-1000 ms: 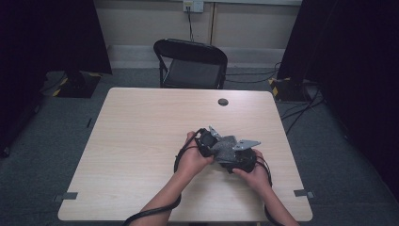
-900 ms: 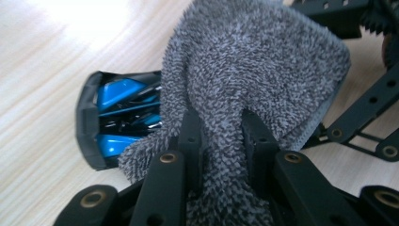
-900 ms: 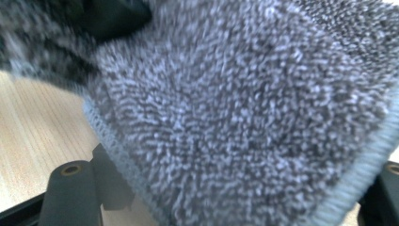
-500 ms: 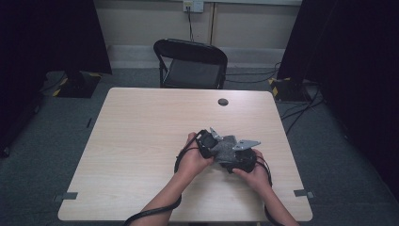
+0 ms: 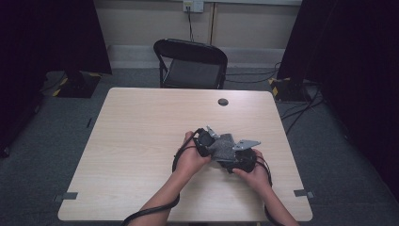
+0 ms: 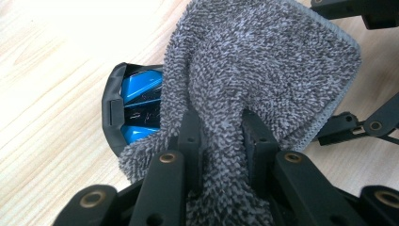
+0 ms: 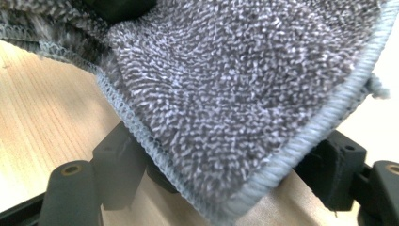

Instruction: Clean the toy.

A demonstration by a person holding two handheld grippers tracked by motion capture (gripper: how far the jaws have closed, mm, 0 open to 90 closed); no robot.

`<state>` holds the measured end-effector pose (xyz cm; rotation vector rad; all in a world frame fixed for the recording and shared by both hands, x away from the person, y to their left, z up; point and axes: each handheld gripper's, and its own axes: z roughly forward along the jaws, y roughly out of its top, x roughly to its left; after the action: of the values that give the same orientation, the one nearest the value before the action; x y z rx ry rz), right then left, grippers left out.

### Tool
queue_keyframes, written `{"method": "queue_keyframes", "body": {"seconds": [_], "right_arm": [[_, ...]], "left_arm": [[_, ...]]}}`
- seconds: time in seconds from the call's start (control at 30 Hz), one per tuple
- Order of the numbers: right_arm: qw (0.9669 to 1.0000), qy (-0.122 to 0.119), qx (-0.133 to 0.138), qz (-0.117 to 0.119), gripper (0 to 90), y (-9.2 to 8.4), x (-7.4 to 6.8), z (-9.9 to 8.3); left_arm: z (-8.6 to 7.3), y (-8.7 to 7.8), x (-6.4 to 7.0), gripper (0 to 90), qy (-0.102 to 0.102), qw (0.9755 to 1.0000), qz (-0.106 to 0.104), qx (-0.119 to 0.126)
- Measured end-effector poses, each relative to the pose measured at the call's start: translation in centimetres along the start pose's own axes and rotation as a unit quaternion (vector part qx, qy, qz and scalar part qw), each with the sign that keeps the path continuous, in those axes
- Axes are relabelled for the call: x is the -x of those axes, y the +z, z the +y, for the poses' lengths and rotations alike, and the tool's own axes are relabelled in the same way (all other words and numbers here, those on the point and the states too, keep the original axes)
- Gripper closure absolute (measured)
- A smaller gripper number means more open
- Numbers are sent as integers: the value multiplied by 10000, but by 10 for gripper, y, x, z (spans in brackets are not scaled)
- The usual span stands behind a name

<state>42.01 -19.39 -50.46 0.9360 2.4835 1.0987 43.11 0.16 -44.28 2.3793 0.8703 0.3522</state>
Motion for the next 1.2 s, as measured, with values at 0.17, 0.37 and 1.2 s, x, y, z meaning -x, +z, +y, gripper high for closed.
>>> {"method": "queue_keyframes", "body": {"seconds": [0.17, 0.37, 1.2], "right_arm": [[10000, -1, -1, 1, 239, 0, 0, 0], [10000, 2, 4, 4, 239, 0, 0, 0], [10000, 2, 4, 4, 239, 0, 0, 0]], "left_arm": [[-1, -1, -3, 731, -30, 10000, 35, 15], [-1, -3, -8, 731, -57, 10000, 49, -14], [-5, -7, -35, 732, -393, 9988, 298, -17]]}}
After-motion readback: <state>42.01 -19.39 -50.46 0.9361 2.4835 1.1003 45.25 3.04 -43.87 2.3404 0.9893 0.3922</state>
